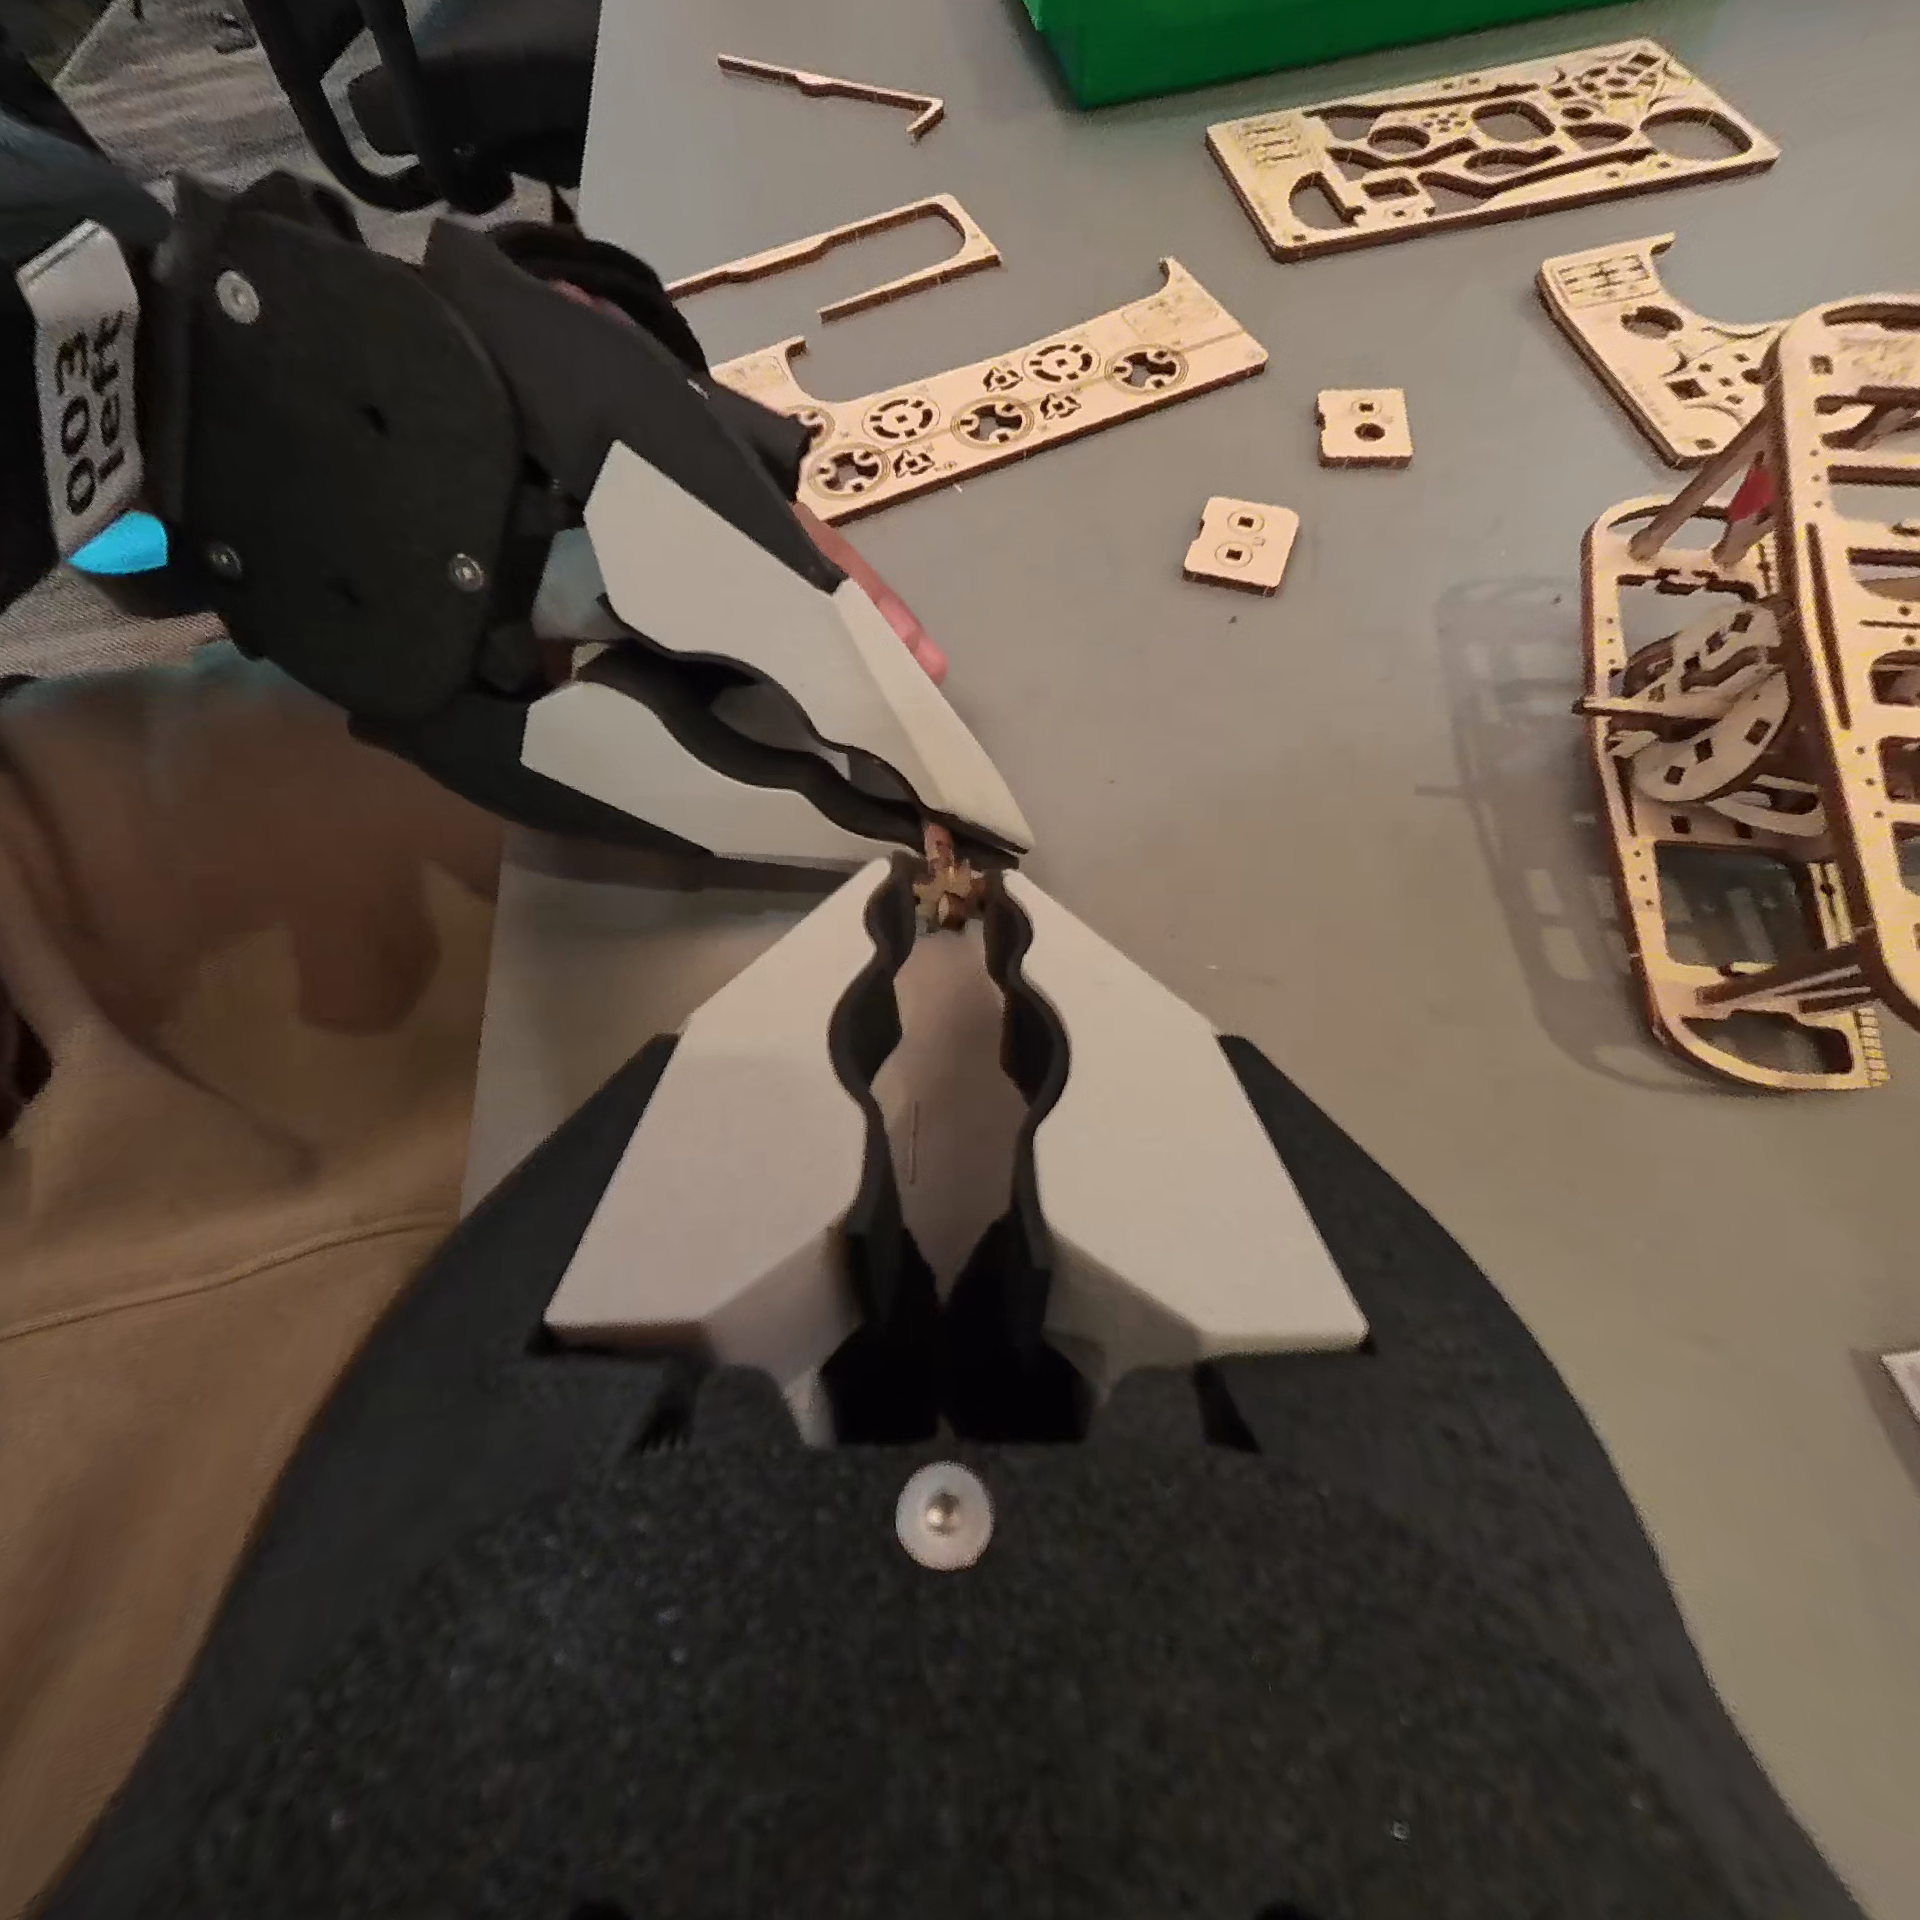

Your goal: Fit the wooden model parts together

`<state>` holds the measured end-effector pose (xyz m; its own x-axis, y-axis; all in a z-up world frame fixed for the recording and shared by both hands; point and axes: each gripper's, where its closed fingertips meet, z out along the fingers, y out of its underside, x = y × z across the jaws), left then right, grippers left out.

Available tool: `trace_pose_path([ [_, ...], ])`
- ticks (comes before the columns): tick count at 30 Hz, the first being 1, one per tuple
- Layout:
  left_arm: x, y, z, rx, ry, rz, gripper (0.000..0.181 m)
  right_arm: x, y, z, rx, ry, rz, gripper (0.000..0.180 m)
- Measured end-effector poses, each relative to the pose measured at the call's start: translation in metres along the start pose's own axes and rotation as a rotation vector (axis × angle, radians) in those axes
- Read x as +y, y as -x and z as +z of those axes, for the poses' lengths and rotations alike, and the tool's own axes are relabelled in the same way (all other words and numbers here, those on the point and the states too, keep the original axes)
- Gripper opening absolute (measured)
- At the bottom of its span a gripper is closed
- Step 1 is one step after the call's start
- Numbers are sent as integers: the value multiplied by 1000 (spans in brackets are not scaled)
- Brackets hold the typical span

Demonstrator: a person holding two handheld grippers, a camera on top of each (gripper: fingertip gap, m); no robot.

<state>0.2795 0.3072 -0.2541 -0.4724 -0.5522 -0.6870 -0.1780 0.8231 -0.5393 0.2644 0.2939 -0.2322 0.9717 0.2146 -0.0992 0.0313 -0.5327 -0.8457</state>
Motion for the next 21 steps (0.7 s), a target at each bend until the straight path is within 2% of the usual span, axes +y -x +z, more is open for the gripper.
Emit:
trace_pose_path([
  [6,-1,1,1,-12,-9,9,2,0,1,-3,-74,-12,66,13],
  [8,-1,1,1,-10,-10,2,2,8,-1,0,-43,39,38,20],
  [11,-1,1,1,-5,-10,-2,2,7,0,1,-34,42,4,12],
  [21,-2,1,2,-10,-9,5,2,7,-1,0,-36,40,7,12],
])
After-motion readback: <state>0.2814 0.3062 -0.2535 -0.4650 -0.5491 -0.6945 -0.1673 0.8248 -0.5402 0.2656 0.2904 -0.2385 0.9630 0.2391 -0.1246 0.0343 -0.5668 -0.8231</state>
